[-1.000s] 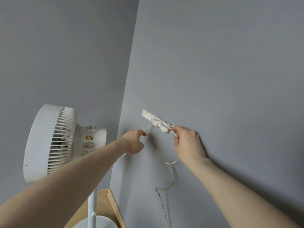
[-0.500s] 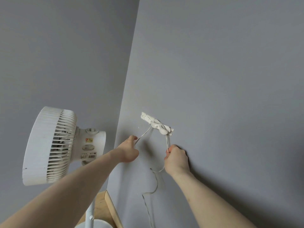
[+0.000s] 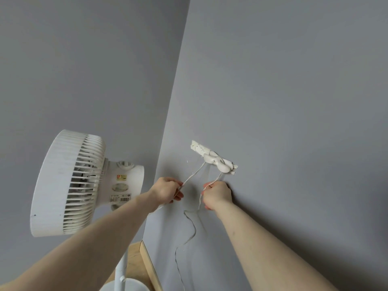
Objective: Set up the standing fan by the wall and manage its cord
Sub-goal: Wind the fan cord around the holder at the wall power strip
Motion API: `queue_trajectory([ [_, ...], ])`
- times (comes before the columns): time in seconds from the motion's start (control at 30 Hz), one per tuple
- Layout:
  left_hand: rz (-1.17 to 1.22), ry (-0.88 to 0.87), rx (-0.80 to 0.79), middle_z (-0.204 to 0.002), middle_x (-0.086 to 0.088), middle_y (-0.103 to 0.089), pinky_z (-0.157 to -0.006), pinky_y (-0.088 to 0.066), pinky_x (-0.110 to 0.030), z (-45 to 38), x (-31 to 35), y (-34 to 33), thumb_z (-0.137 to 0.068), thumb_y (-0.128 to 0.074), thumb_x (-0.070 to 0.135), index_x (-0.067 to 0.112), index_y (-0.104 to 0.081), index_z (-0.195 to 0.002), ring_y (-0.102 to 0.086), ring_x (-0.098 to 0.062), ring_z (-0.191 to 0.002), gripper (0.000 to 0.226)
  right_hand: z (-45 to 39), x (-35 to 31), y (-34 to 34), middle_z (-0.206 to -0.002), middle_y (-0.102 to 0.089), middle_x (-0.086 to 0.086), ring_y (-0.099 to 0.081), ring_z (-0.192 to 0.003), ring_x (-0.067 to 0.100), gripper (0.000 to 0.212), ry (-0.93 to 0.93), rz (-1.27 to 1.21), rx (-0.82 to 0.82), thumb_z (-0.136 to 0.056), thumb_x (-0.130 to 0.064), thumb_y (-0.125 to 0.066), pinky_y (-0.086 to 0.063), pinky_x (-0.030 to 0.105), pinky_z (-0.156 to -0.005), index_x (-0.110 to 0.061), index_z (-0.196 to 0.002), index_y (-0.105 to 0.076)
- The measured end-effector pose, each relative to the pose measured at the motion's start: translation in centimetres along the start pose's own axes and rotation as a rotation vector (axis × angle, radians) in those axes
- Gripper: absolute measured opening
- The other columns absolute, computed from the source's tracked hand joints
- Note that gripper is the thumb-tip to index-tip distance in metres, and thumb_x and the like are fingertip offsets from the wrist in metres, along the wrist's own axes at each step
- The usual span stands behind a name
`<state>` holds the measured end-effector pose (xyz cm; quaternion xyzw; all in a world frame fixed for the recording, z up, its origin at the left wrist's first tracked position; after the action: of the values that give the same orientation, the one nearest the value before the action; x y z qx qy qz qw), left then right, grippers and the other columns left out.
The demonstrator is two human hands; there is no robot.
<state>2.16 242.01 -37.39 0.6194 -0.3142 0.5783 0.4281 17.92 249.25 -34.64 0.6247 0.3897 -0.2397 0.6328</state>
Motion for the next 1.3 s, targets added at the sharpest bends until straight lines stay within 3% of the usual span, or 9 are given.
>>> queue_trajectory([
  [0.13, -0.028, 0.074, -0.088, -0.069, -0.004, -0.074, -0.059, -0.041, -0.025, -0.8, -0.8, -0.8, -0.099, -0.037, 0.012, 0.009, -0.069, -0.110, -0.068, -0.018, -0.064, 0.034, -1.7, 0.2, -1.7, -0.105, -0.076, 0.009, -0.066, -0.081, 0.026, 0.021, -0.049, -0.224, -0.004, -0.086, -0.011, -0.062, -0.060, 0.044, -0.088, -0.019, -0.101, -0.074],
  [0.33, -0.027, 0.123, -0.173, -0.096, -0.001, -0.080, -0.076, -0.044, -0.030, -1.1, -1.0, -2.0, -0.098, -0.033, 0.017, 0.015, -0.065, -0.116, -0.071, -0.017, -0.078, 0.037, -1.0, -1.2, -1.4, -0.092, -0.065, -0.001, -0.057, -0.059, 0.012, 0.029, -0.054, -0.368, -0.118, -0.097, -0.005, -0.051, -0.037, 0.019, -0.042, -0.020, -0.118, -0.063],
  [0.5, -0.005, 0.125, -0.149, -0.105, 0.001, -0.078, -0.094, -0.050, -0.034, -1.9, -1.6, -2.6, -0.098, -0.036, 0.019, 0.018, -0.067, -0.116, -0.072, -0.019, -0.100, 0.036, -0.6, -1.4, -1.0, -0.103, -0.063, -0.006, -0.057, -0.057, 0.008, 0.040, -0.057, -0.456, -0.216, -0.098, 0.000, -0.041, -0.038, 0.021, -0.045, -0.016, -0.132, -0.056],
  [0.63, 0.011, 0.095, -0.074, -0.115, 0.003, -0.071, -0.082, -0.052, -0.032, -2.2, -1.9, -2.3, -0.097, -0.040, 0.012, 0.018, -0.070, -0.113, -0.069, -0.018, -0.099, 0.035, 0.5, -0.8, 0.0, -0.128, -0.062, -0.002, -0.065, -0.076, 0.015, 0.051, -0.003, -0.287, -0.270, -0.095, -0.008, -0.053, -0.047, 0.023, -0.046, -0.018, -0.144, -0.042],
  [0.77, -0.008, 0.042, 0.026, -0.094, -0.006, -0.069, -0.063, -0.048, -0.028, -2.9, -0.9, -1.3, -0.089, -0.044, -0.008, 0.005, -0.072, -0.111, -0.062, -0.020, -0.077, 0.039, 1.9, 0.1, 1.8, -0.146, -0.050, -0.004, -0.066, -0.111, 0.025, 0.060, 0.016, -0.142, -0.307, -0.096, -0.016, -0.060, -0.053, 0.025, -0.051, -0.020, -0.150, -0.036],
  [0.9, -0.169, -0.049, 0.154, -0.092, 0.007, -0.077, -0.089, -0.056, -0.026, -3.8, 0.7, 0.6, -0.082, -0.063, 0.002, 0.027, -0.076, -0.093, -0.071, -0.015, -0.095, 0.030, 3.1, 0.0, 4.6, -0.132, -0.061, -0.009, -0.067, -0.106, 0.016, 0.049, 0.206, 0.060, -0.195, -0.091, -0.016, -0.060, -0.061, 0.033, -0.072, -0.024, -0.139, -0.054],
  [0.97, -0.272, -0.103, 0.214, -0.087, 0.010, -0.076, -0.082, -0.053, -0.021, -3.8, 1.9, 1.3, -0.080, -0.070, 0.009, 0.029, -0.077, -0.088, -0.071, -0.011, -0.090, 0.023, 3.6, -0.9, 6.6, -0.105, -0.072, -0.014, -0.068, -0.090, 0.008, 0.030, 0.413, 0.221, -0.009, -0.087, -0.015, -0.058, -0.059, 0.032, -0.084, -0.029, -0.110, -0.072],
  [1.03, -0.415, -0.145, 0.258, -0.083, 0.011, -0.074, -0.075, -0.048, -0.018, -3.8, 3.0, 2.1, -0.078, -0.078, 0.018, 0.030, -0.078, -0.088, -0.069, -0.010, -0.085, 0.016, 4.2, -2.3, 8.4, -0.086, -0.071, -0.016, -0.065, -0.074, 0.009, 0.026, 0.549, 0.339, 0.122, -0.085, -0.015, -0.057, -0.058, 0.030, -0.079, -0.030, -0.097, -0.074],
  [1.3, -0.686, -0.169, 0.302, -0.068, 0.005, -0.070, -0.062, -0.044, -0.023, -4.1, 7.1, 3.2, -0.078, -0.081, 0.040, 0.022, -0.081, -0.084, -0.067, -0.018, -0.073, 0.019, 3.6, -6.1, 11.1, -0.126, -0.060, -0.012, -0.062, -0.111, 0.019, 0.038, 0.703, 0.582, 0.142, -0.088, -0.021, -0.057, -0.051, 0.036, -0.094, -0.031, -0.125, -0.061],
])
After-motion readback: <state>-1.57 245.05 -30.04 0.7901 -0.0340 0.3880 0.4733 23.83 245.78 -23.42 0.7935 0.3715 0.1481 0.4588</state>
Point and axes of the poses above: each hand's wrist, its own z-axis away from the middle knuckle, its own y-axis out of the back of the hand, x = y × z, the point moved 2 cm from there along -z, towards the middle knuckle
